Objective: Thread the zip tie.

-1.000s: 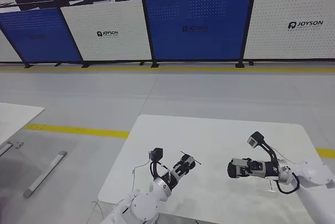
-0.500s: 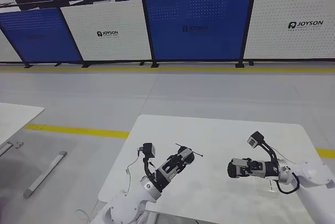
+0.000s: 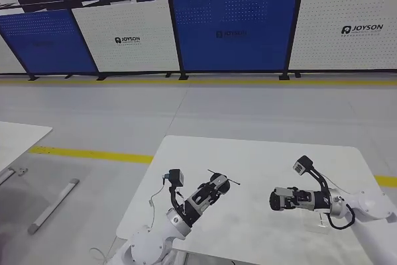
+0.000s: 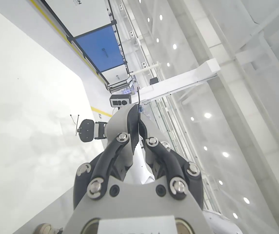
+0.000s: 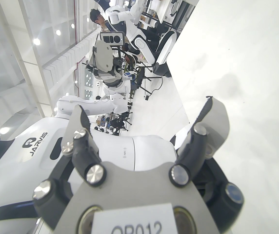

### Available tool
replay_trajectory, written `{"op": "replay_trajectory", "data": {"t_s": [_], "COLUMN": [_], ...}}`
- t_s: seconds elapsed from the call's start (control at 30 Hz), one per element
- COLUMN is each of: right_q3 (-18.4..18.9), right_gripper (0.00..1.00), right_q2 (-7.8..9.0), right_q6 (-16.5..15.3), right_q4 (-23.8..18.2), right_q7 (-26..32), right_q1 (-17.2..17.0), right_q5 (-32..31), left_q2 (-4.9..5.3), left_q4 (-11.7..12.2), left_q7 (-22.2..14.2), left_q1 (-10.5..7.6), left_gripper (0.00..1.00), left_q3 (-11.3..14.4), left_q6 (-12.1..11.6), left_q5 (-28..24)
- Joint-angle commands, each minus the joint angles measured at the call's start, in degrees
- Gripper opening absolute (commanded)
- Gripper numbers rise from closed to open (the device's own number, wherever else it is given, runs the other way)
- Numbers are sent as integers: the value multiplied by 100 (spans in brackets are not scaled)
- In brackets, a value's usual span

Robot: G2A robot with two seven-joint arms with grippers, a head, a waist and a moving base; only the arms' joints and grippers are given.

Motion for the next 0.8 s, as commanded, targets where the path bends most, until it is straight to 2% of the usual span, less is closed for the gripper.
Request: {"op": "replay_trajectory", "data": {"t_s": [0.0, 0.1, 0.27, 0.37, 0.57, 0.67, 0.7, 0.77], "right_q3": [0, 0, 0, 0, 0, 0, 0, 0], "right_gripper": [100, 100, 100, 100, 100, 100, 100, 100], "right_q2": [0, 0, 0, 0, 0, 0, 0, 0], "right_q6": [0, 0, 0, 0, 0, 0, 0, 0], "right_q4": [0, 0, 0, 0, 0, 0, 0, 0], "right_q7": [0, 0, 0, 0, 0, 0, 0, 0], "right_q1": [0, 0, 0, 0, 0, 0, 0, 0], "right_q5": [0, 0, 0, 0, 0, 0, 0, 0], "left_q2": [-4, -3, 6, -7, -58, -111, -127, -177], "left_q4": [56, 139, 346, 495, 959, 1292, 1359, 1438], "left_q7": [5, 112, 34, -2, -109, 56, 63, 307], "left_q1": [-35, -46, -118, -170, -392, -616, -694, -820], "left_gripper": [0, 0, 0, 0, 0, 0, 0, 0], "left_q3": [22, 100, 232, 339, 562, 744, 797, 899], "left_q6": [16, 146, 598, 680, 665, 603, 612, 484], "left_q5": [42, 499, 1062, 1062, 746, 729, 696, 570]}}
